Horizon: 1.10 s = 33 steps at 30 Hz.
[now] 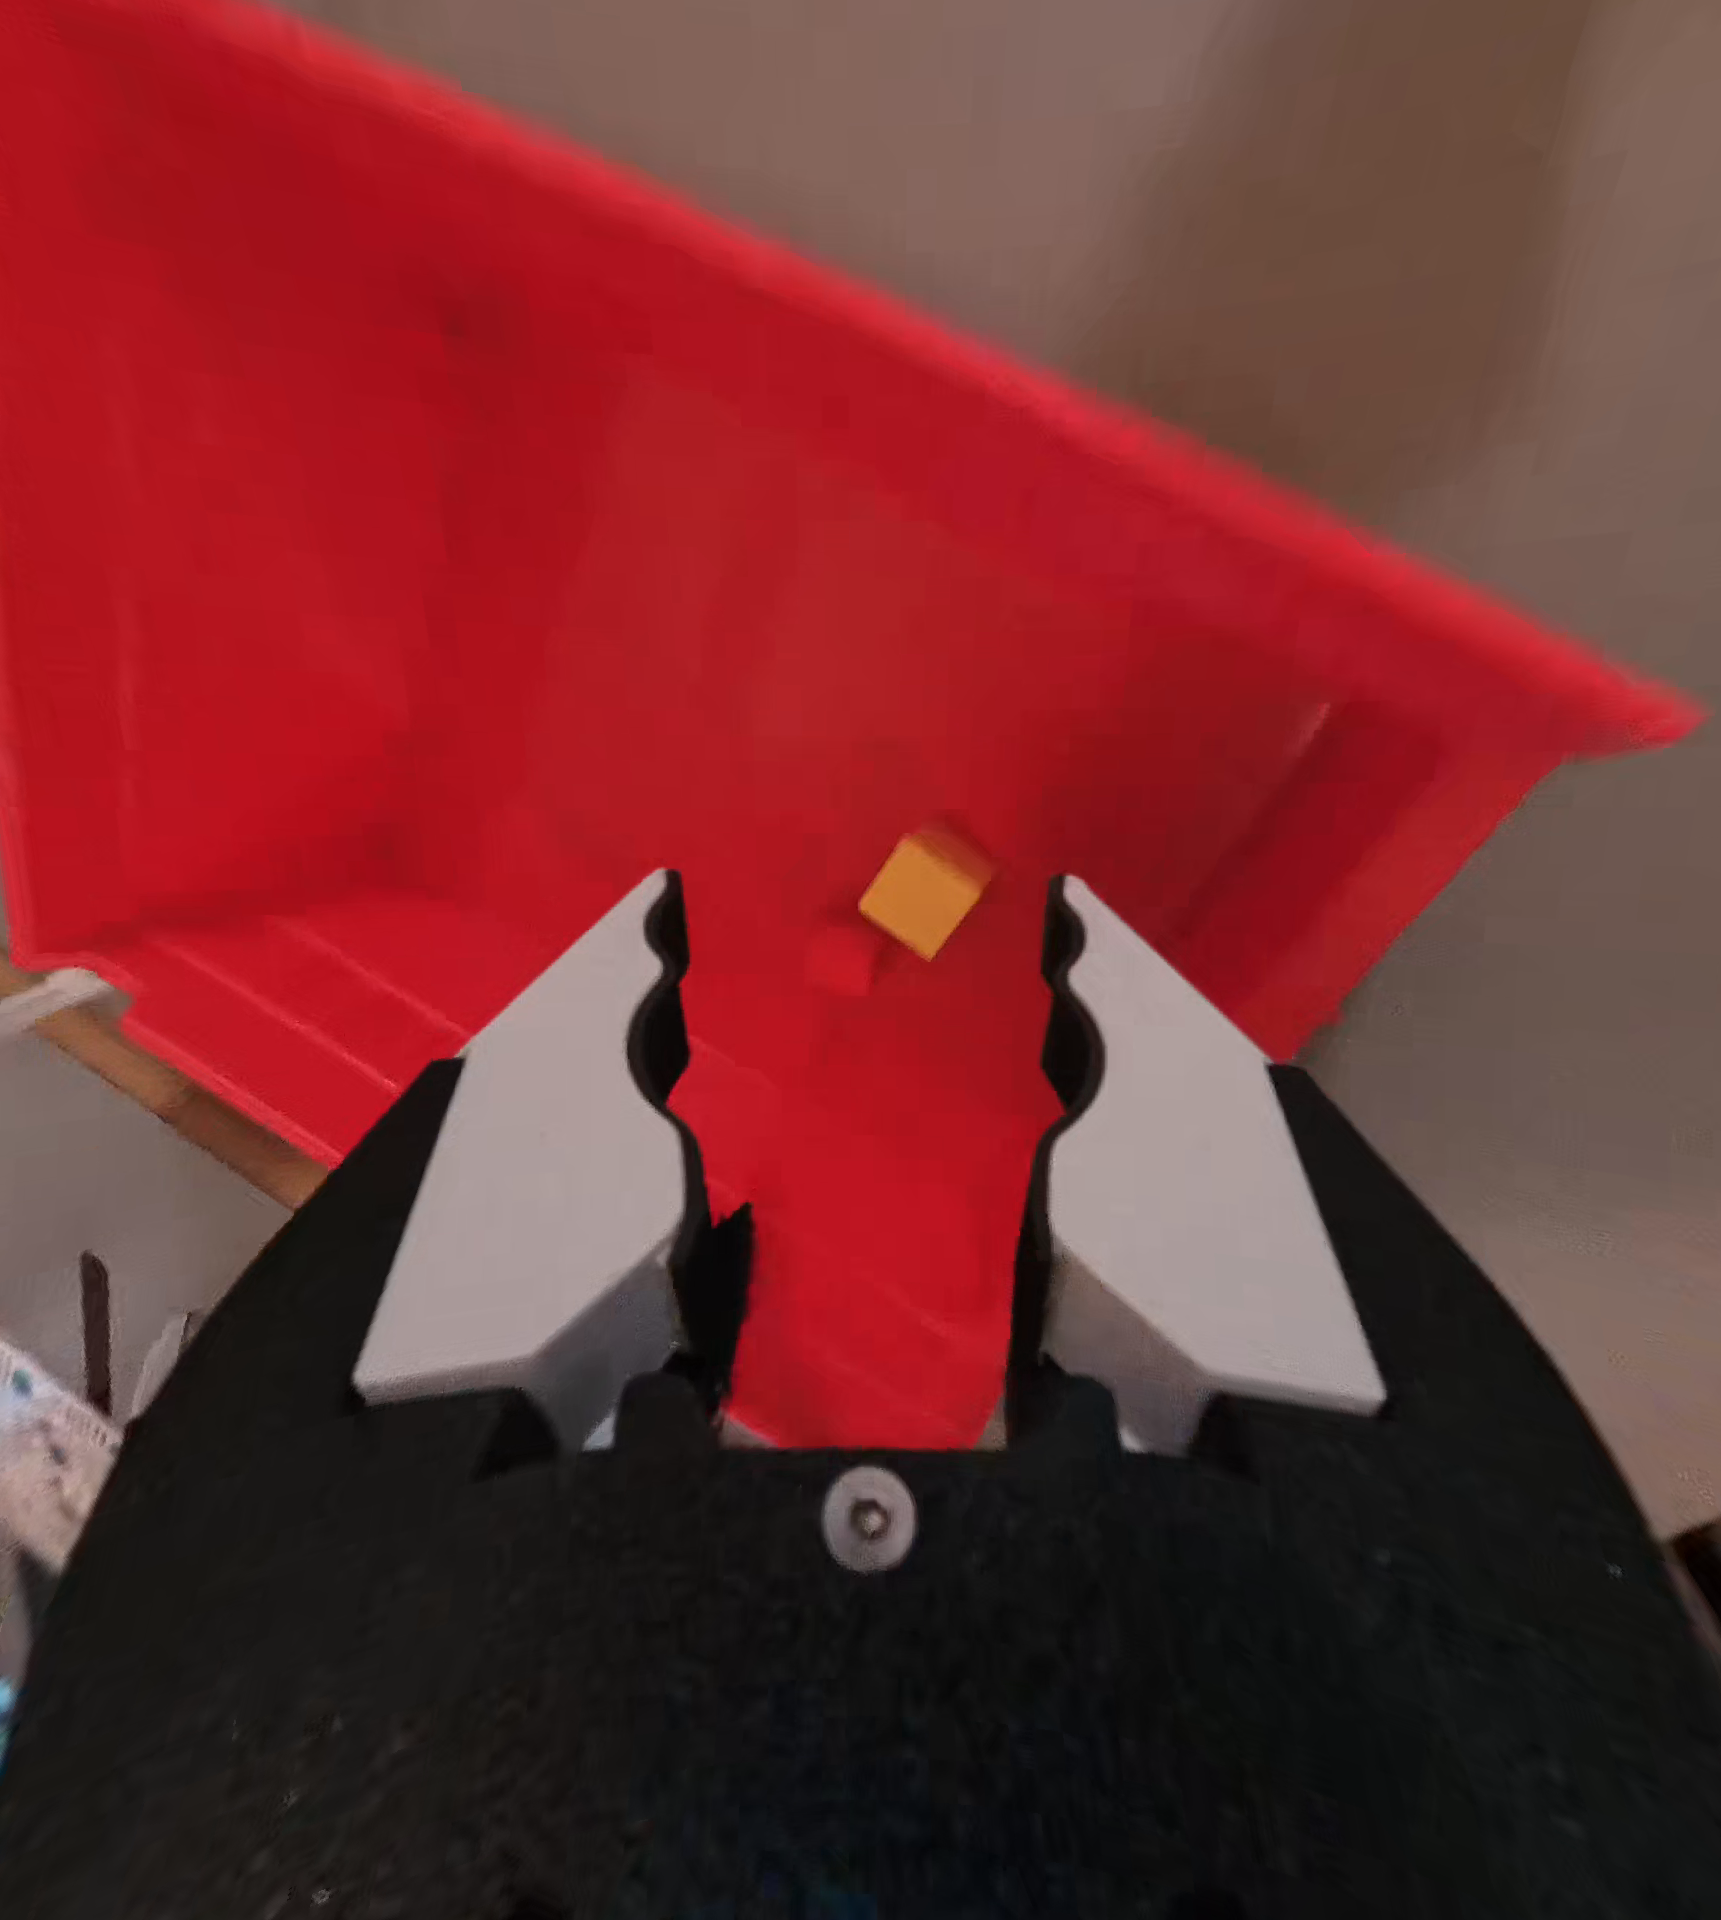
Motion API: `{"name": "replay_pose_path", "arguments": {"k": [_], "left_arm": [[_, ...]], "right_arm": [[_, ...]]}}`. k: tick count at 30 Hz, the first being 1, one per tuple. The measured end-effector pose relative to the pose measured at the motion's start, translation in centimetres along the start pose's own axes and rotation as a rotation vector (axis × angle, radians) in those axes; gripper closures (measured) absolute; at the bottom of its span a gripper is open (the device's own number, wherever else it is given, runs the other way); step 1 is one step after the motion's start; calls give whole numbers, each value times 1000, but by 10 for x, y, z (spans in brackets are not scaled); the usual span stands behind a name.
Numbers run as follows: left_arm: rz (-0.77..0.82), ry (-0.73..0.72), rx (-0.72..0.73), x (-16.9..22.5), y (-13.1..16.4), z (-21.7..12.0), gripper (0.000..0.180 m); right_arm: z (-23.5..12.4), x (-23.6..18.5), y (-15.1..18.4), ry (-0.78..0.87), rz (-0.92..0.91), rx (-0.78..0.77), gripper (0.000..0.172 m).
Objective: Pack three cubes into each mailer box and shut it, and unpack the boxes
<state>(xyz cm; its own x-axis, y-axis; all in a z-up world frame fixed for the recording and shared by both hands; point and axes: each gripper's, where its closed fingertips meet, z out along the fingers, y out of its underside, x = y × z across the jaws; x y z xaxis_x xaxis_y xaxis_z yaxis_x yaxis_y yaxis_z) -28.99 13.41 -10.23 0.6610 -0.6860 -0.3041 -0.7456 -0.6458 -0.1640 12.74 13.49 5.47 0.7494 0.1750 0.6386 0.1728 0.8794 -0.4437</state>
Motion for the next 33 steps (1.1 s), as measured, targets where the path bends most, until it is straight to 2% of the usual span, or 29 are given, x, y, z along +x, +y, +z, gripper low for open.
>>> {"name": "replay_pose_path", "arguments": {"k": [1,5,11,17,19,22,27,30,33], "left_arm": [[27,19,-34,4,10,10,113],[210,73,-47,19,27,38,113],[268,66,-68,22,41,62,119],[285,19,-29,18,38,61,153],[276,7,-11,18,32,54,154],[331,-137,87,8,-2,27,154],[393,-402,338,20,-102,-56,155],[417,-405,487,68,-160,-88,155],[458,-308,563,124,-210,-90,155]], "right_arm": [[0,-2,1,-7,-1,-3,150],[1,-8,1,-30,-19,-7,150],[2,-15,3,-59,-57,-16,150],[2,-18,3,-71,-61,-18,150],[2,-11,7,-24,-78,-49,153],[1,4,15,61,-134,-102,158],[-1,19,27,119,-87,-153,158],[-2,24,27,134,-80,-158,159],[-2,24,26,136,-75,-155,159]]}}
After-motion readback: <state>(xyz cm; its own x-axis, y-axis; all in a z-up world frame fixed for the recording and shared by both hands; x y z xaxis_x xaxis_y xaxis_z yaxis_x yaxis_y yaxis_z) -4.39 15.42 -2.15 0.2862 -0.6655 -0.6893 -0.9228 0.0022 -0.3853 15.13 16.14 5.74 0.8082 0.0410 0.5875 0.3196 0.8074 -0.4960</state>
